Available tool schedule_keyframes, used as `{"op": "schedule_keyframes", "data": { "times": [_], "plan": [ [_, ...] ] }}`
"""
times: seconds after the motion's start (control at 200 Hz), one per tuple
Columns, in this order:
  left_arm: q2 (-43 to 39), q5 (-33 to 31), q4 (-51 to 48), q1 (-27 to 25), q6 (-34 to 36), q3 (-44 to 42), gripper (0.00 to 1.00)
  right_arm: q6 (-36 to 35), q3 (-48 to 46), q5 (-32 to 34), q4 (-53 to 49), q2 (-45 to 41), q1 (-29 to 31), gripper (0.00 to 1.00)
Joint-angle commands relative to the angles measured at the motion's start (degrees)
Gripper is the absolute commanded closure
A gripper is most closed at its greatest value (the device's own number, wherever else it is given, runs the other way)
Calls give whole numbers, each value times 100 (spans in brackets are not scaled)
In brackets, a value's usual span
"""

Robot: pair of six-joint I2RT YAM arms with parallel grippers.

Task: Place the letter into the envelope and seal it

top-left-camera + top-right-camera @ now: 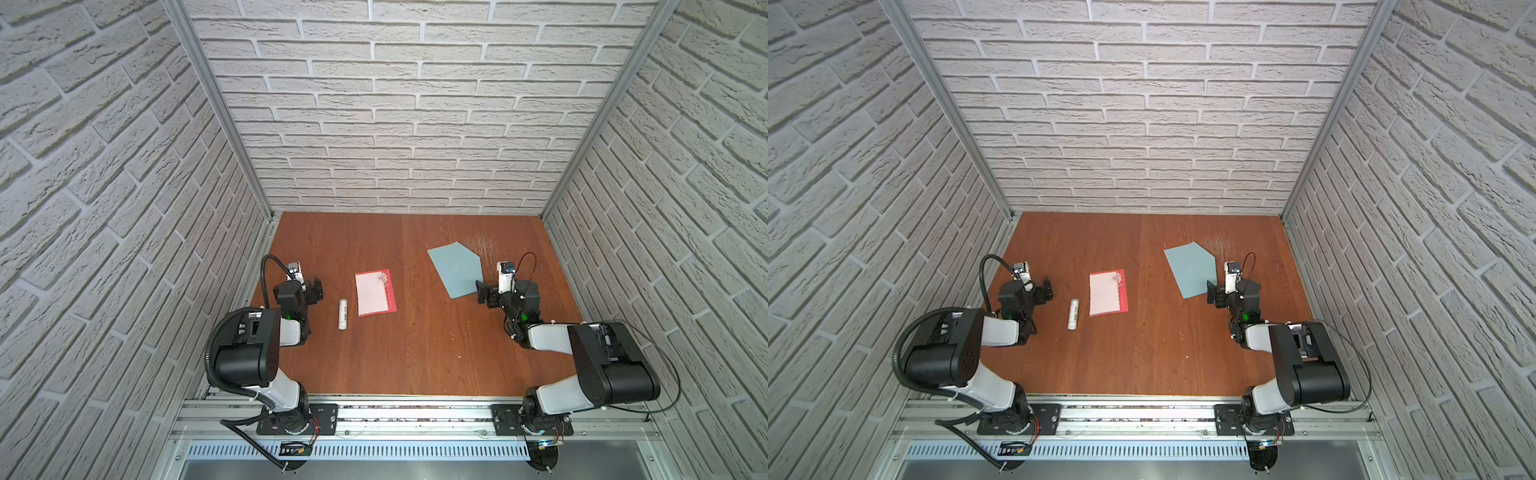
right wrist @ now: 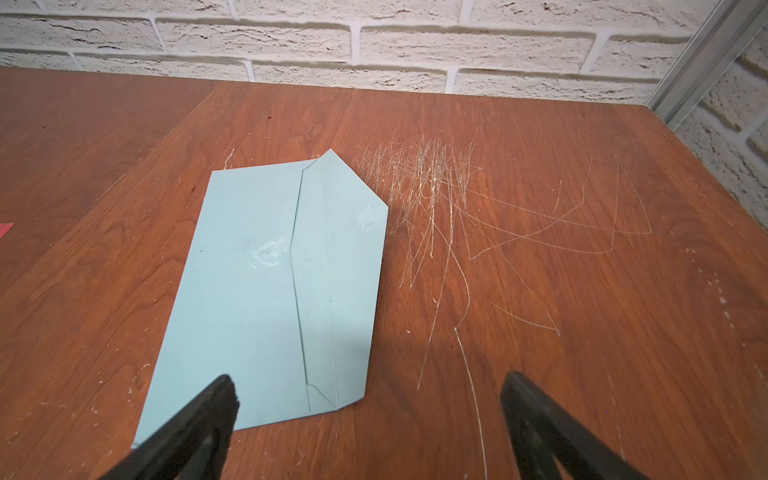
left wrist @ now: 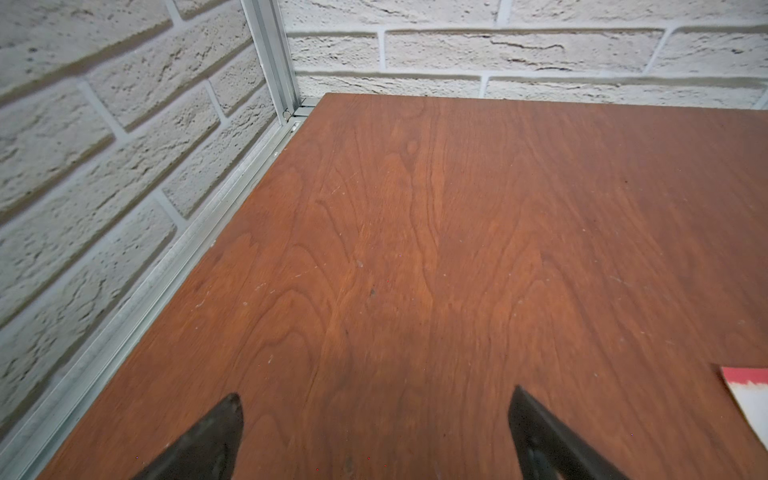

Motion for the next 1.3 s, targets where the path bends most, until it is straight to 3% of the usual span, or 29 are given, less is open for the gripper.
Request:
{"op": "schedule_keyframes", "data": {
  "times": [0.0, 1.295],
  "plan": [
    [-28, 3, 157, -13, 42, 100, 2, -56, 61, 8, 181, -64, 27, 0],
    [-117, 165, 107, 54, 26, 112, 4, 28, 80, 54, 104, -101, 28, 0]
  ]
}}
